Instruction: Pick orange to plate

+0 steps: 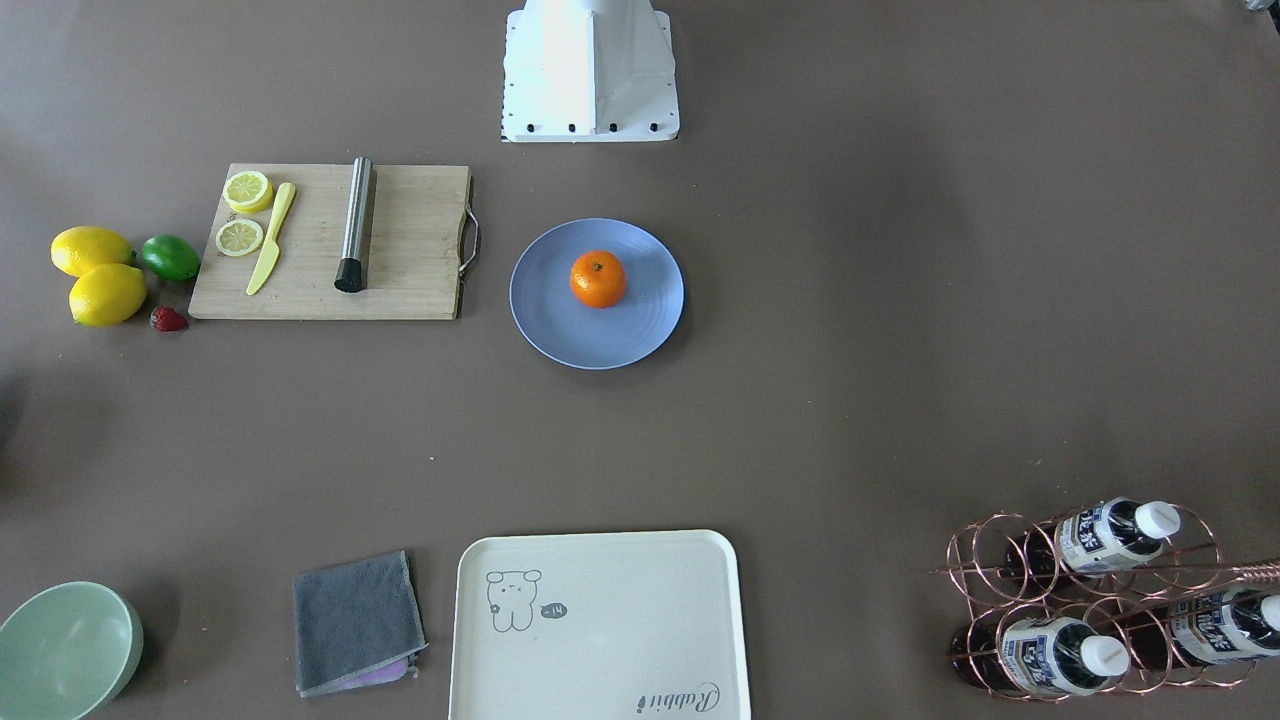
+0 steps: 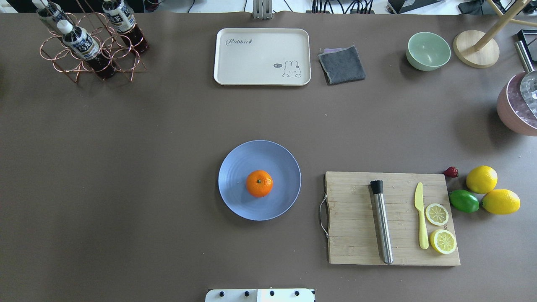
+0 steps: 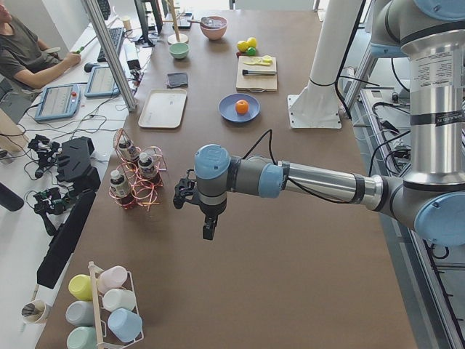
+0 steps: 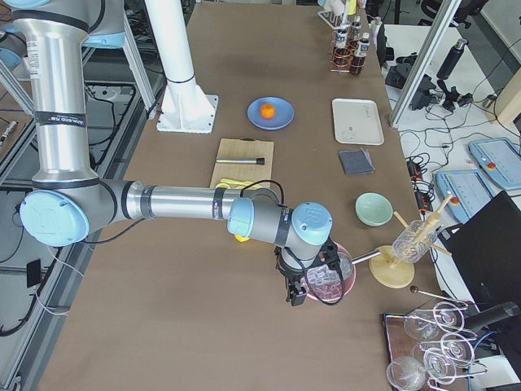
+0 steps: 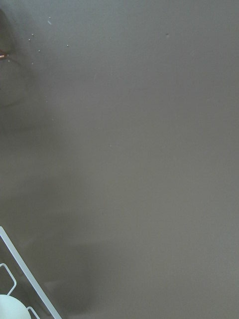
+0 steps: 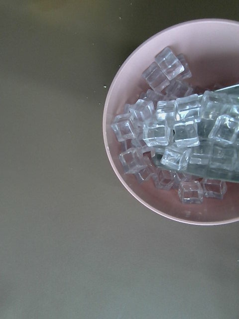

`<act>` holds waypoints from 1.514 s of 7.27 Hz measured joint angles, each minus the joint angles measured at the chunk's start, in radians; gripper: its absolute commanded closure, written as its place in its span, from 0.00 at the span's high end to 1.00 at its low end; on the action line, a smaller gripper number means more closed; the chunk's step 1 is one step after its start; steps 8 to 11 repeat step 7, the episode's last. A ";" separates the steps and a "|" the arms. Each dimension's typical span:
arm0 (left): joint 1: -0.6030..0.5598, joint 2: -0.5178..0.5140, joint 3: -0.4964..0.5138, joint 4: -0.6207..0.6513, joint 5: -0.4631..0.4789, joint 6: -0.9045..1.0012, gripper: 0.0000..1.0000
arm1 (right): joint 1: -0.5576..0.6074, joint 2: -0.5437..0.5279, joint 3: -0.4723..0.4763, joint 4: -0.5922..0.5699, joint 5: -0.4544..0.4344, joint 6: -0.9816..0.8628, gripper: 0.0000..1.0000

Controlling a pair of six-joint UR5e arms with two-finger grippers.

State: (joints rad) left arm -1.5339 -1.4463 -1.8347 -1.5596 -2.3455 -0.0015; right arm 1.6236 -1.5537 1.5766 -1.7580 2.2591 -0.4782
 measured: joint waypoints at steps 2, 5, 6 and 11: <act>-0.021 0.003 0.054 -0.002 -0.003 0.000 0.98 | -0.003 0.005 0.007 0.001 0.000 0.005 1.00; -0.067 0.008 0.100 -0.006 -0.007 0.007 0.98 | -0.032 0.010 0.006 0.017 0.003 0.010 1.00; -0.069 0.008 0.100 -0.007 -0.007 0.007 0.98 | -0.037 0.009 0.005 0.019 0.005 0.010 1.00; -0.070 0.005 0.099 -0.007 -0.008 0.005 0.98 | -0.040 0.007 0.005 0.020 0.006 0.010 1.00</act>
